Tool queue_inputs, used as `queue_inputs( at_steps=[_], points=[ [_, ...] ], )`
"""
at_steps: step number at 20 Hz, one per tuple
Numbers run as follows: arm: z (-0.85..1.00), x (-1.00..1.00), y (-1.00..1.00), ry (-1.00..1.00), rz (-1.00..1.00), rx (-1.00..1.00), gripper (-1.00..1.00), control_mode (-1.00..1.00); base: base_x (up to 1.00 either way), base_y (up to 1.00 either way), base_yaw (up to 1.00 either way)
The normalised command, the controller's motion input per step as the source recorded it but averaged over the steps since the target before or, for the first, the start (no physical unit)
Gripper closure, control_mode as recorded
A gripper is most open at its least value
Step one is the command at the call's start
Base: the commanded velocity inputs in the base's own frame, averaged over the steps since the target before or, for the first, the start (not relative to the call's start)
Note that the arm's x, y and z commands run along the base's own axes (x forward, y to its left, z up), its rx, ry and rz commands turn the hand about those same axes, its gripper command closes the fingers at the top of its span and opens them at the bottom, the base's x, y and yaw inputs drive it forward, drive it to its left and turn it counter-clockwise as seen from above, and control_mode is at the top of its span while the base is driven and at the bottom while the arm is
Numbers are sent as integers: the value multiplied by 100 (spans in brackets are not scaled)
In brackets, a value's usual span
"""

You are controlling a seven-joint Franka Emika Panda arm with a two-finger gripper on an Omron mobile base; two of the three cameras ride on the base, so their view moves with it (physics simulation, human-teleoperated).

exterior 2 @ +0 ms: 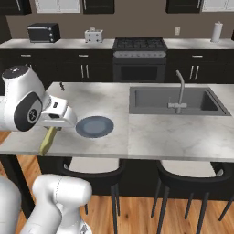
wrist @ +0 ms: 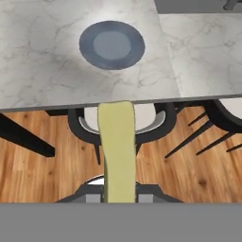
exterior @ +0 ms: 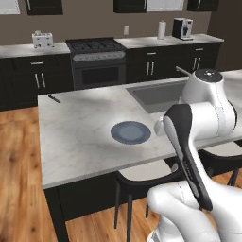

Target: Retrieve the butter from the fridge and place it on a plate on the dining table. Then retrieve the butter knife by the fridge and place it near the plate.

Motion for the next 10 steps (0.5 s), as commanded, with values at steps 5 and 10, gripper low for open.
queue_inputs(
  at_steps=[5,10],
  points=[
    [0,0,0,0,0,0,100,100,4,0,0],
    [0,0,0,0,0,0,100,100,0,0,0]
  ],
)
